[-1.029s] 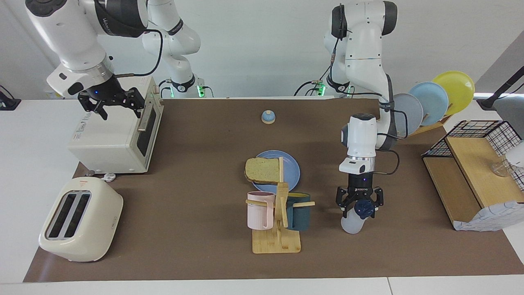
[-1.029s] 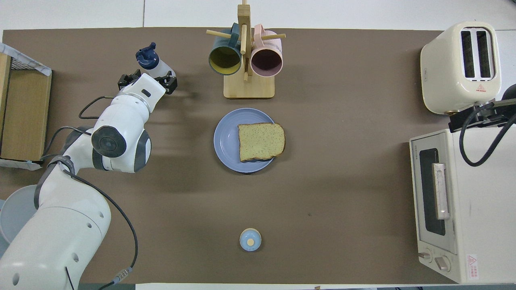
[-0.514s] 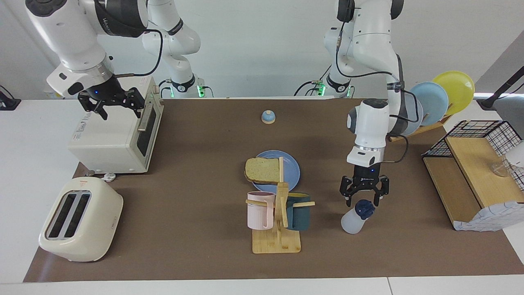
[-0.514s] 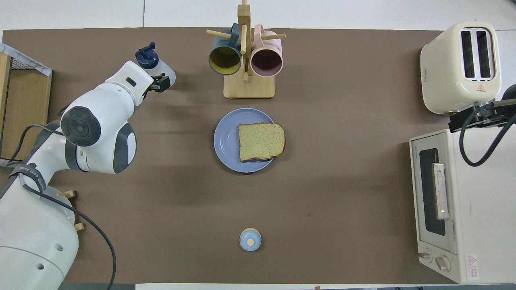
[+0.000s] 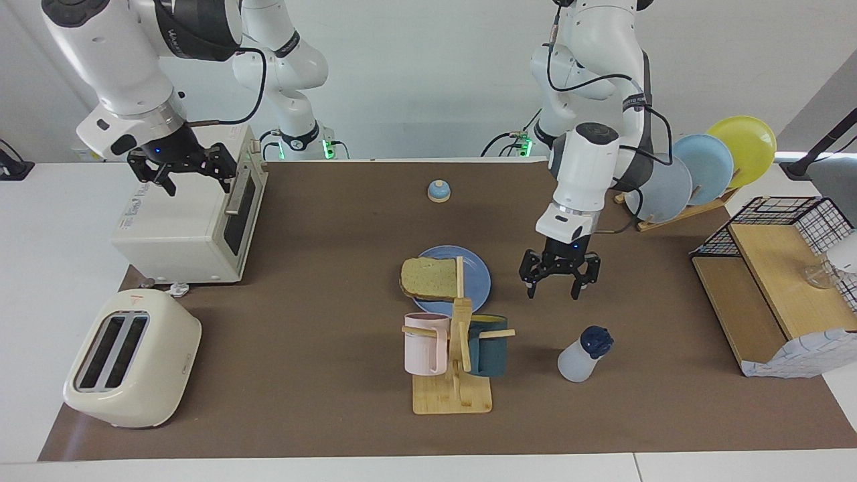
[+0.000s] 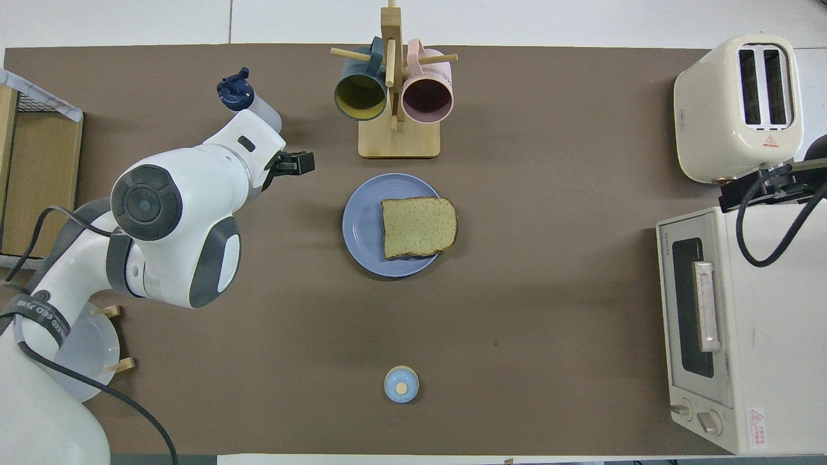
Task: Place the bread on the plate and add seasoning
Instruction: 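Open the left gripper and pull it back from the bottle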
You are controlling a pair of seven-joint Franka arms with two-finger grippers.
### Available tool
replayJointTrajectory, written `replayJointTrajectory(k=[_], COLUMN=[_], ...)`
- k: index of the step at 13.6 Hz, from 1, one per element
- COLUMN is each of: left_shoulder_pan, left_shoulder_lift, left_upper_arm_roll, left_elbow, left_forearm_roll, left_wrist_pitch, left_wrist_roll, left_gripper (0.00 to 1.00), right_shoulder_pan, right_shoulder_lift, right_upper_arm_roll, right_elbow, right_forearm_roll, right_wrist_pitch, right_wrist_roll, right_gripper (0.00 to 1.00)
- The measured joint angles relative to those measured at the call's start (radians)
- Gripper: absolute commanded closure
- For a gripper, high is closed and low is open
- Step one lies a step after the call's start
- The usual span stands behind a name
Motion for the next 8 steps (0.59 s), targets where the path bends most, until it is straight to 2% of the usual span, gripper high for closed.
replayJointTrajectory(k=[3, 6, 8], left_shoulder_pan=[-0.044, -0.045, -0.042], left_shoulder_lift=[-0.037, -0.060, -0.083], left_upper_arm_roll=[-0.001, 0.001, 0.003], left_elbow=[0.061, 0.208, 0.281], left_forearm_roll=[0.000, 0.000, 0.000], left_wrist_pitch=[-0.235, -0.504, -0.630], left_wrist_roll=[-0.044, -0.045, -0.046], left_gripper=[0.00, 0.00, 0.00], right_shoulder_pan=[0.000, 0.000, 0.000], right_shoulder_lift=[0.000, 0.000, 0.000], right_upper_arm_roll=[0.000, 0.000, 0.000], right_elbow=[0.000, 0.000, 0.000], right_forearm_roll=[0.000, 0.000, 0.000], right_wrist_pitch=[0.000, 0.000, 0.000], right_wrist_roll=[0.000, 0.000, 0.000], right_gripper=[0.00, 0.00, 0.00])
